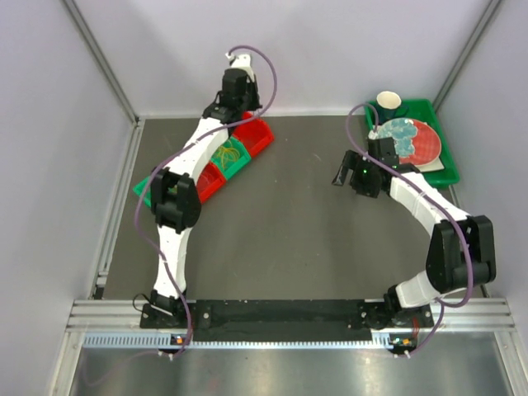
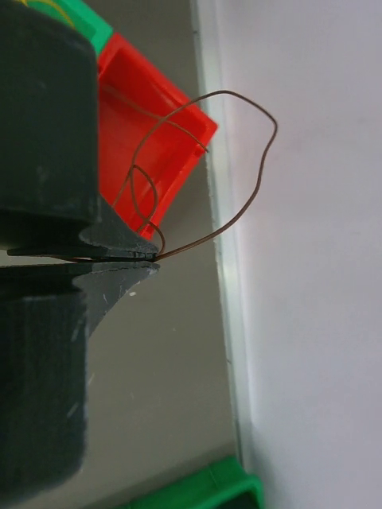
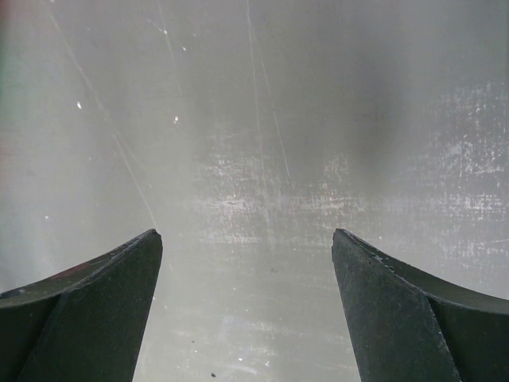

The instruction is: Untangle the cables

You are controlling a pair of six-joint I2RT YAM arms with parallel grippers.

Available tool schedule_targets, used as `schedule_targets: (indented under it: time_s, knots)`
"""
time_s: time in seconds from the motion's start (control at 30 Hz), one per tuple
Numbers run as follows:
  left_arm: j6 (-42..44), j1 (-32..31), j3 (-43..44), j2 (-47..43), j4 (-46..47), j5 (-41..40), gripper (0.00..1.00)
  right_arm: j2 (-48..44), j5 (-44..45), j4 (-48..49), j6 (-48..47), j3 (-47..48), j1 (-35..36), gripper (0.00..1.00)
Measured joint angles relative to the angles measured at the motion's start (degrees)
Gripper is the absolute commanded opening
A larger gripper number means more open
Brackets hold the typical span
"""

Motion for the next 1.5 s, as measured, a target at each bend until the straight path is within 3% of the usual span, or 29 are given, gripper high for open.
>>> schedule_targets:
  time_s: [0.3, 0.6, 1.13, 1.43, 1.5]
  knots:
    - [-2.2, 1.8, 2.0, 13.7, -0.8, 0.7, 0.0, 0.7, 0.2, -0.2, 0.0, 0.0, 0.0, 0.86]
    - [-5.8, 4.1, 5.2, 18.8, -1.5, 2.2, 0.0, 0.7, 0.3, -0.3, 0.0, 0.0, 0.0, 0.86]
    - [-6.1, 4.2, -28.1, 0.9, 6.1, 5.2, 0.0, 1.7, 0.4, -0.2, 0.4, 0.0, 2.3, 0.86]
    - [-6.0, 3.8, -43.0, -10.5, 2.4, 6.6, 0.0, 1.8, 0.4, -0.1, 0.7, 0.0, 3.3, 0.86]
    - [-6.0, 3.7, -43.9, -11.8, 1.2, 6.5, 0.17, 1.8, 0.4, -0.1, 0.8, 0.2, 3.5, 0.86]
